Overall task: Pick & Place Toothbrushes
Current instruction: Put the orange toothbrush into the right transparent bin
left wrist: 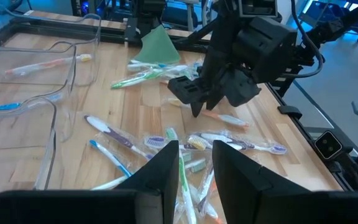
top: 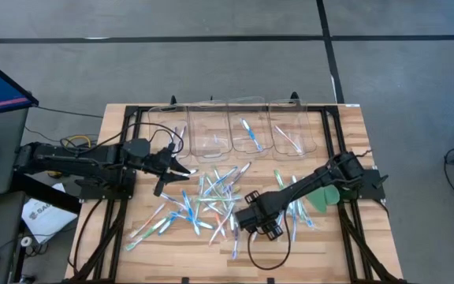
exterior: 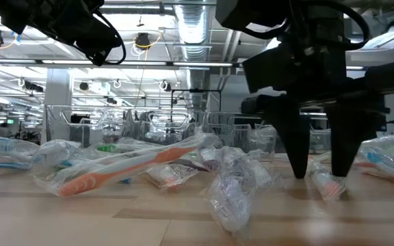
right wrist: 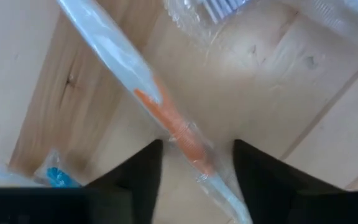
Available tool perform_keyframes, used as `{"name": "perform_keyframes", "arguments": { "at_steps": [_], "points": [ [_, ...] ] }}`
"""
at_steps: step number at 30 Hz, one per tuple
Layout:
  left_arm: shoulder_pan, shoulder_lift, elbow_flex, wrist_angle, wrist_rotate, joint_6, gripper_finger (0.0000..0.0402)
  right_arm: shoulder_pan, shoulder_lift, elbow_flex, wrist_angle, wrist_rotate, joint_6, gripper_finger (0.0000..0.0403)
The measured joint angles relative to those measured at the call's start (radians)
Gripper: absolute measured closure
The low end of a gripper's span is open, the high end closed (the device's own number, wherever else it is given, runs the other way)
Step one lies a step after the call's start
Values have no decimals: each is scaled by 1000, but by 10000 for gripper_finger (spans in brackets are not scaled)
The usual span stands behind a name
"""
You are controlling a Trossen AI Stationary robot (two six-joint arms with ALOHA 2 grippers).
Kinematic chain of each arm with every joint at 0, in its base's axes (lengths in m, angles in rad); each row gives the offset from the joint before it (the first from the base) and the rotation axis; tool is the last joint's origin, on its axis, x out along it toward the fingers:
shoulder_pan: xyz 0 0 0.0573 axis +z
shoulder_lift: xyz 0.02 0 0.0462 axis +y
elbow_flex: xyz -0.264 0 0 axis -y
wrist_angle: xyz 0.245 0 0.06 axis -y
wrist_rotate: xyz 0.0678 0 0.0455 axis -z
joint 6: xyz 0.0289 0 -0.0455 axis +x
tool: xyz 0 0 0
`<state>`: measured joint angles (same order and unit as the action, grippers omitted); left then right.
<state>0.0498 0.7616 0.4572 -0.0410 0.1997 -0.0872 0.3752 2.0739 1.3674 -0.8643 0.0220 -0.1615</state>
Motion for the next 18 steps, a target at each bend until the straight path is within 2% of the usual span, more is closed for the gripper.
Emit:
{"name": "perform_keyframes", "arguments": {
  "at_steps": [6,7,14,18],
  "points": [
    [0,0,0,6,-12,1,311,-1,0,0,16,2,-5,375],
    [0,0,0,8,-19,3,312,-1,0,0,16,3,-6,385],
    [0,0,0,50,-79,22,312,13,2,32,-31,74,71,394],
    [0,0,0,53,-79,23,311,19,9,77,-195,202,169,394]
  ]
}}
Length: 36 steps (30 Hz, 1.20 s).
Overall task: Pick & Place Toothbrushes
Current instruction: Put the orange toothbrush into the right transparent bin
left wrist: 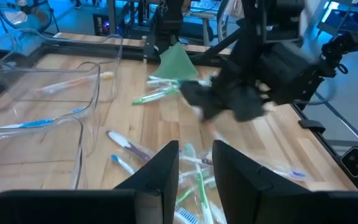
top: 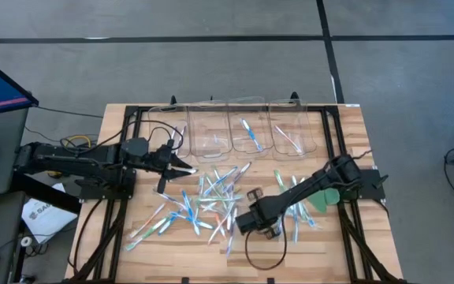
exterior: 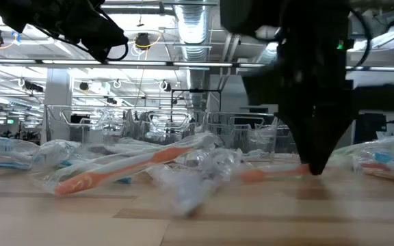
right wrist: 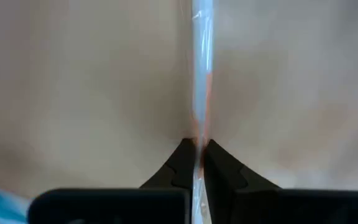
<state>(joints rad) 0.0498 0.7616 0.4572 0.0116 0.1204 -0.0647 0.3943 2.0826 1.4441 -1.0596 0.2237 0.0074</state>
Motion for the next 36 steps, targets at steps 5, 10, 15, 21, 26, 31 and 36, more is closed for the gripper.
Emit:
{"name": "perform_keyframes", "arguments": {
  "at_steps": [5,10,15,21,26,31,36],
  "points": [
    [0,0,0,4,0,4,312,4,-5,101,-191,114,93,397],
    [0,0,0,13,0,34,312,19,-6,210,-341,181,203,398],
    [0,0,0,13,0,34,312,50,-6,311,-519,282,358,398],
    [0,0,-11,22,4,33,312,47,-132,309,-509,409,423,398],
    [0,0,-79,81,9,31,311,30,-273,268,-510,476,530,398],
    [0,0,-128,162,9,28,311,-25,-436,197,-515,598,669,398],
    [0,0,-139,198,9,1,312,-160,-619,84,-503,636,779,398]
  ]
}}
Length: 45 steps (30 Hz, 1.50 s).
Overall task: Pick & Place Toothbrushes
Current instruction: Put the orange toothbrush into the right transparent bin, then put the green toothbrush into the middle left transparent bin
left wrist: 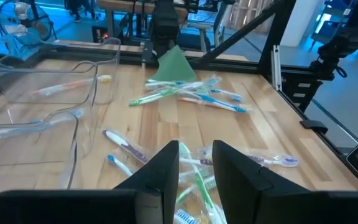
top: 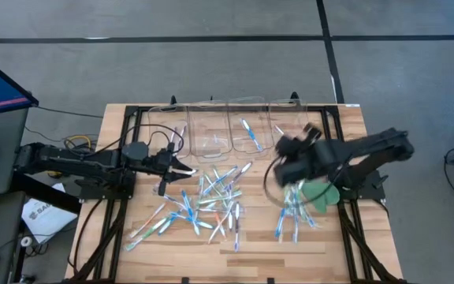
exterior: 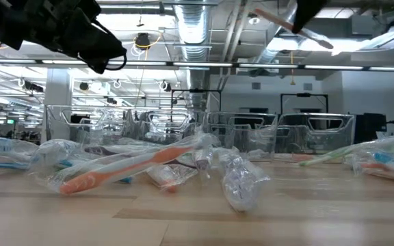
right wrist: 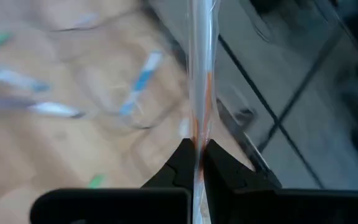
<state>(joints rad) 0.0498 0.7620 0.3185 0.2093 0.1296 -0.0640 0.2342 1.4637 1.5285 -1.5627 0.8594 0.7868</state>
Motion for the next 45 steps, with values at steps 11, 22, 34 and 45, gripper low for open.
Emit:
{"name": "perform_keyframes", "arguments": {
  "at_steps": [11,22,34,45],
  "points": [
    [0,0,-1,26,38,-1,312,-479,-224,-317,323,-171,-157,397],
    [0,0,-1,34,41,-1,312,-754,-96,-404,566,-424,-311,386],
    [0,0,-1,33,41,-22,312,-809,138,-403,577,-463,-313,294],
    [0,0,-1,33,40,5,312,-788,43,-297,476,-479,-349,221]
  ]
}}
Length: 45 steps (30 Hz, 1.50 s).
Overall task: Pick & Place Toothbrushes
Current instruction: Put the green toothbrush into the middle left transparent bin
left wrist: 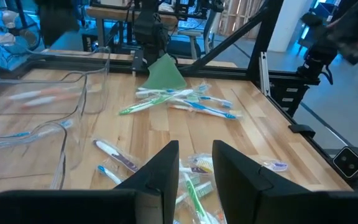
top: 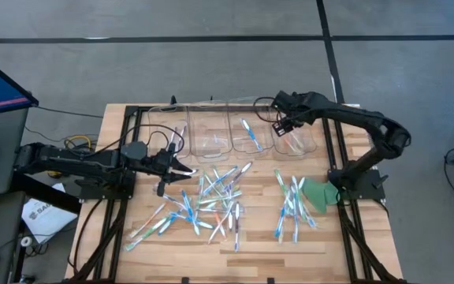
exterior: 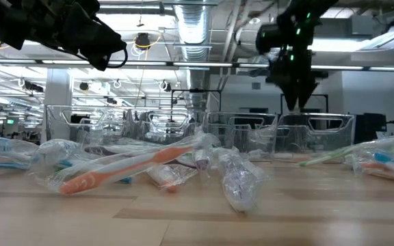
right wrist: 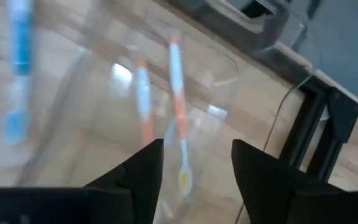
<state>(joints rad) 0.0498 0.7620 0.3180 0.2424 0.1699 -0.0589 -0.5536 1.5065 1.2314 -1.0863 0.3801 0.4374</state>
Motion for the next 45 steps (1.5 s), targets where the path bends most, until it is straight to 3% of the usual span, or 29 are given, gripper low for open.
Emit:
{"name": "perform_keyframes", "arguments": {
  "at_steps": [5,9,14,21,26,38,45],
  "points": [
    [0,0,0,0,0,1,312,108,-123,18,-34,-131,6,234],
    [0,0,0,0,0,2,311,259,-195,18,-40,-250,84,245],
    [0,0,0,0,0,1,312,488,-215,18,-31,-262,208,257],
    [0,0,0,-2,0,1,312,721,-126,18,-40,-255,218,270],
    [0,0,0,-2,-1,2,312,747,-37,18,-65,-250,219,261],
    [0,0,0,-3,-1,2,312,668,151,17,-166,-279,256,194],
    [0,0,0,-4,-1,2,312,671,223,17,-176,-329,238,187]
  ]
}}
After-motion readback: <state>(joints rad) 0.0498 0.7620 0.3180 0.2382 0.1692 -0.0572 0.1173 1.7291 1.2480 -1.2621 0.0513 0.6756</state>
